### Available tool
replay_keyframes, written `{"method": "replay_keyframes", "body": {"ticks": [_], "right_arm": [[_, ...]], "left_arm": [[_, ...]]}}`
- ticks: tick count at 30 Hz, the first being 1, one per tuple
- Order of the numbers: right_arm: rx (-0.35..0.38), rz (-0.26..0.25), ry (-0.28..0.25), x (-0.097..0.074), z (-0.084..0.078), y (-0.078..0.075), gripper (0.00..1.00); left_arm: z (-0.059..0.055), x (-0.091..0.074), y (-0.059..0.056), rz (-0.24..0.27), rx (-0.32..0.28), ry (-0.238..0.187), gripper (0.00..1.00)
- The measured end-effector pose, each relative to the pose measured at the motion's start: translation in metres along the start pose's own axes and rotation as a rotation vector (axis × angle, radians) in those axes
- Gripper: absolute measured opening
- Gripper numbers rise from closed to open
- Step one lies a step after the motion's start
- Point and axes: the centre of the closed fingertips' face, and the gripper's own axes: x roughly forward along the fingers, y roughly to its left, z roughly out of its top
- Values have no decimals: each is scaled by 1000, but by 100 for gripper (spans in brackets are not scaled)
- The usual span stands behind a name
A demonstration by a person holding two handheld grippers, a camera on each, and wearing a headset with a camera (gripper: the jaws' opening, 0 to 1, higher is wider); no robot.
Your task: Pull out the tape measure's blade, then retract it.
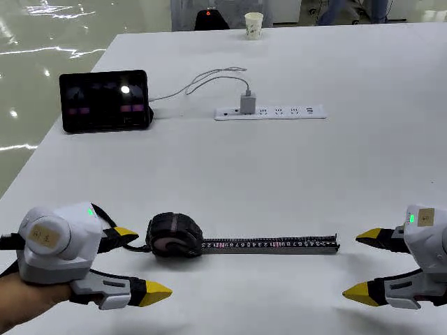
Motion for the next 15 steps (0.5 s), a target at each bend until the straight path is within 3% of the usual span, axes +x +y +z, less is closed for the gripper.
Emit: {"method": "replay_keyframes", "body": {"ticks": [15], "right_arm": [[81,-58,-54,-3,7,19,66]], "left_arm": [[2,-5,-17,76,-92,-79,74]]}}
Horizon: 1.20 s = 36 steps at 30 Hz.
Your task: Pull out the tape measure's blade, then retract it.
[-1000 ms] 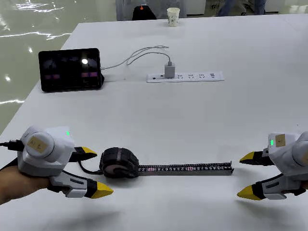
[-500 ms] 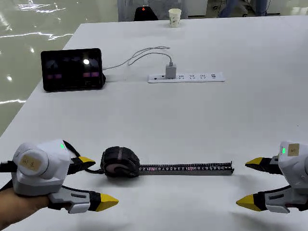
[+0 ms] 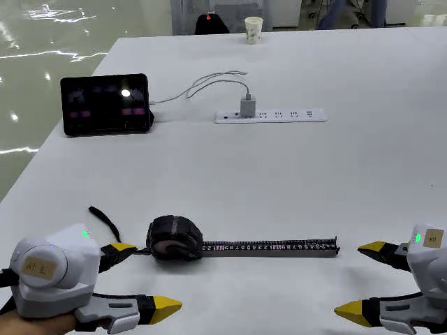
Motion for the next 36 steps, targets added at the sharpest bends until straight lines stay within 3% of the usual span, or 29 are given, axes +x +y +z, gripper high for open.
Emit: {"method": "replay_keyframes", "body": {"ticks": [12,18,36], "right_arm": [[67,-46,-47,1,11,16,74],[123,-105,-49,-1,10,20,81],[236,-195,-88,-12,21,36,91]], "left_arm": [[-3,-5,-17,52,-48,-38,77],[-1,-8,-24,78,-54,-59,80],[14,-12,-36,179,-116,-121,92]]}}
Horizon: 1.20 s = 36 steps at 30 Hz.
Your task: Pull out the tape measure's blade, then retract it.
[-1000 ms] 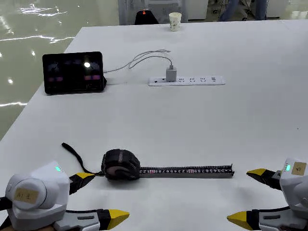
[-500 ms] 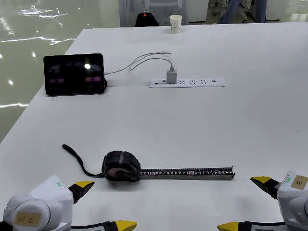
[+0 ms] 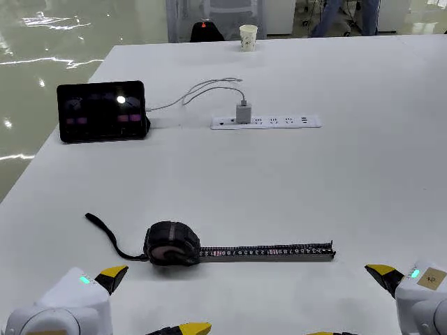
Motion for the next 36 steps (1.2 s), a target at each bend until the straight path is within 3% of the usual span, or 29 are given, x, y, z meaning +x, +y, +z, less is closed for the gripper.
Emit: {"method": "replay_keyframes", "body": {"ticks": [8,19,24,36], "right_arm": [[70,-68,-24,-12,11,-3,95],[117,-78,-19,-16,17,9,96],[149,-86,-53,-18,25,14,96],[142,-97,-71,-20,29,18,97]], "left_arm": [[6,-3,-5,49,-29,-11,95],[10,-7,-12,68,-40,-17,99],[10,-8,-14,82,-47,-27,99],[11,-9,-17,100,-71,-44,99]]}}
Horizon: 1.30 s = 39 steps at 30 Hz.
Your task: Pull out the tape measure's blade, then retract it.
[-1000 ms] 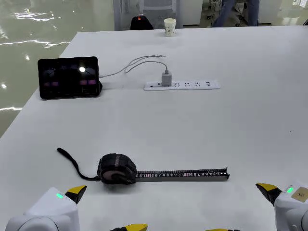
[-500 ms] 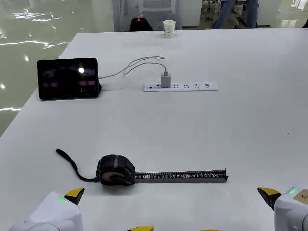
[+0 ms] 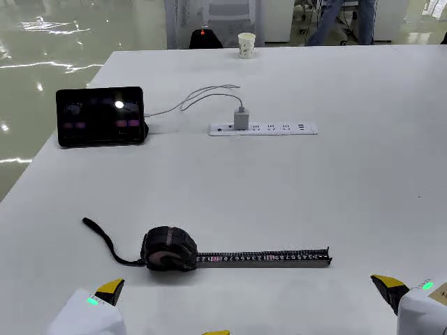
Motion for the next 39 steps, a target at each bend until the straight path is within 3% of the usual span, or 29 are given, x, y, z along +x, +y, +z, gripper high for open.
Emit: {"method": "replay_keyframes", "body": {"ticks": [28,39], "right_arm": [[7,9,1,0,-2,-1,99],[-5,45,1,1,-1,3,99]], "left_arm": [[2,3,1,1,5,-3,99],[2,7,1,-5,3,2,99]]}}
